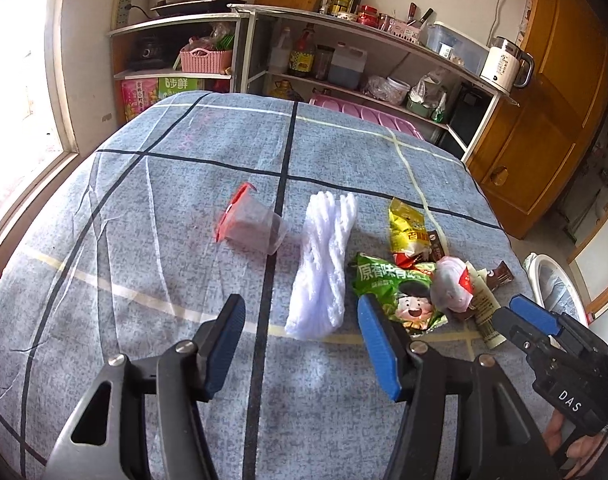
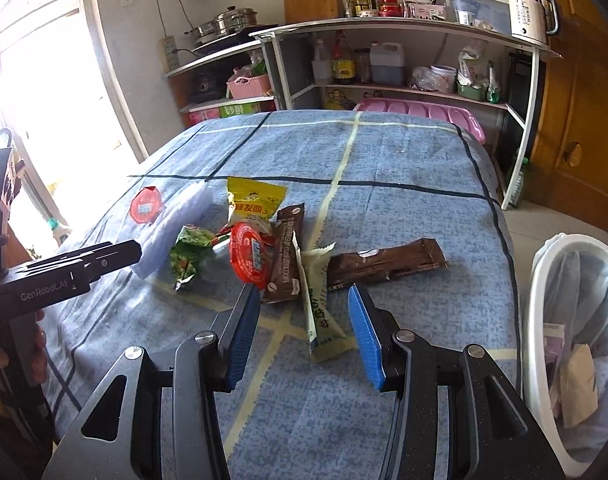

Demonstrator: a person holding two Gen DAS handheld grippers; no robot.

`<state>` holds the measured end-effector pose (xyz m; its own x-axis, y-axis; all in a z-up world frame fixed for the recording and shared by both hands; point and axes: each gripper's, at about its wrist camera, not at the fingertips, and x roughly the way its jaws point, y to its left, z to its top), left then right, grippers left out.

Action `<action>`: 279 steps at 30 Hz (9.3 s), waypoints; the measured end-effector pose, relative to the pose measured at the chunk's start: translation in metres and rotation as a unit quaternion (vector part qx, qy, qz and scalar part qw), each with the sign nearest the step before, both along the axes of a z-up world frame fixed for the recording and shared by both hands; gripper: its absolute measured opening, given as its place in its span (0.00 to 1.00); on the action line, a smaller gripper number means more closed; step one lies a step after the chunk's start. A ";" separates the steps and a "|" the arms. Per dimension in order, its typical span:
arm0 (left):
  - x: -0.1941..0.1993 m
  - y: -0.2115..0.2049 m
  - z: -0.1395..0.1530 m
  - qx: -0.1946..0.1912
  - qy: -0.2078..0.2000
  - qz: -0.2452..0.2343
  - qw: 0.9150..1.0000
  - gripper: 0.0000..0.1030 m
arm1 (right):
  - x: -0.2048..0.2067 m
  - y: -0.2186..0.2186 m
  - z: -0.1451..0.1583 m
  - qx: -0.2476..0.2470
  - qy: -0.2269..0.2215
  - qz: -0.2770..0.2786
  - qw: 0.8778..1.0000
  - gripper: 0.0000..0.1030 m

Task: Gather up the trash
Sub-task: 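Grasp the beige paper wrapper with the right tool while the left tool grasps the white foam sleeve, then carry the paper wrapper and foam sleeve over the bin and open both tools, then grasp the brown chocolate bar wrapper with the right tool while the left tool grasps the green snack bag, then carry the chocolate wrapper and green snack bag over the bin and open both tools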

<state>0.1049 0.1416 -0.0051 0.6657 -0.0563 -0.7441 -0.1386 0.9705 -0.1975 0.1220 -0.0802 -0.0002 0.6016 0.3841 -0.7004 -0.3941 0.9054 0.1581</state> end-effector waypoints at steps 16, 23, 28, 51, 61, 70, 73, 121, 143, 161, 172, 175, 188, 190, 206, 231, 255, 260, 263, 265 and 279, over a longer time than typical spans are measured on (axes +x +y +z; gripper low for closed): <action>0.031 -0.003 -0.019 -0.031 0.023 -0.022 0.999 0.59 | 0.018 -0.001 -0.017 0.014 0.044 -0.014 0.999 0.24; 0.035 -0.002 -0.018 -0.027 0.019 -0.020 0.999 0.55 | 0.015 0.001 -0.015 0.013 0.039 -0.013 0.999 0.13; 0.038 -0.004 -0.020 -0.020 0.022 -0.022 0.999 0.43 | 0.013 -0.001 -0.014 0.016 0.037 -0.014 0.999 0.13; 0.019 -0.006 -0.008 -0.011 0.005 -0.019 1.000 0.26 | 0.006 -0.009 -0.008 0.031 0.023 -0.019 0.999 0.12; 0.003 -0.016 0.019 -0.007 -0.020 -0.026 0.999 0.26 | -0.002 -0.024 0.008 0.052 0.004 -0.026 0.998 0.12; -0.006 -0.045 0.042 -0.003 -0.040 -0.055 0.998 0.26 | -0.014 -0.046 0.027 0.065 -0.016 -0.036 0.997 0.12; -0.007 -0.059 0.048 -0.004 -0.044 -0.070 0.997 0.26 | -0.018 -0.060 0.033 0.069 -0.023 -0.046 0.996 0.12; 0.042 -0.337 0.002 -0.012 0.042 -0.294 0.955 0.26 | -0.019 -0.280 -0.009 0.043 0.031 -0.237 0.970 0.12; 0.036 -0.319 0.013 -0.013 0.024 -0.269 0.963 0.54 | -0.023 -0.273 -0.003 0.039 0.028 -0.238 0.970 0.29; 0.008 -0.248 0.041 -0.006 -0.029 -0.208 0.978 0.58 | -0.038 -0.212 0.025 0.055 -0.005 -0.187 0.981 0.36; -0.005 -0.180 0.035 -0.010 -0.036 -0.133 0.990 0.59 | -0.034 -0.163 0.029 0.059 -0.010 -0.145 0.988 0.38; -0.008 -0.156 0.031 -0.007 -0.033 -0.106 0.994 0.59 | -0.032 -0.151 0.028 0.061 -0.009 -0.133 0.989 0.39; -0.020 -0.065 0.015 -0.011 -0.021 -0.013 1.000 0.62 | -0.015 -0.097 0.021 0.054 -0.001 -0.089 0.995 0.45; -0.020 -0.057 0.012 -0.014 -0.020 -0.007 1.000 0.63 | -0.011 -0.090 0.020 0.051 0.000 -0.084 0.995 0.46; 0.009 -0.040 -0.004 -0.037 0.004 -0.015 0.999 0.67 | 0.038 -0.052 -0.002 0.042 0.053 -0.075 0.995 0.57; 0.041 -0.006 -0.026 -0.069 0.022 0.023 0.997 0.67 | 0.076 -0.032 -0.019 0.023 0.064 -0.098 0.993 0.57; 0.037 -0.003 -0.022 -0.068 0.006 0.021 0.997 0.45 | 0.068 -0.037 -0.019 0.025 0.050 -0.105 0.993 0.18; 0.032 -0.008 -0.017 -0.061 0.000 0.019 0.998 0.45 | 0.062 -0.037 -0.016 0.030 0.044 -0.101 0.994 0.18; 0.029 -0.012 -0.012 -0.058 -0.004 0.015 0.998 0.45 | 0.056 -0.037 -0.013 0.028 0.035 -0.096 0.994 0.18; 0.027 -0.015 -0.009 -0.056 -0.006 0.012 0.998 0.45 | 0.053 -0.039 -0.010 0.031 0.031 -0.095 0.995 0.18; 0.012 -0.039 0.020 -0.047 -0.031 -0.016 0.998 0.45 | 0.032 -0.059 0.017 0.063 0.007 -0.093 0.994 0.18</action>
<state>0.1172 0.1029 0.0152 0.7070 -0.1471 -0.6917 -0.0917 0.9508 -0.2960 0.1542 -0.1389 0.0165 0.6603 0.3522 -0.6633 -0.2188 0.9351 0.2787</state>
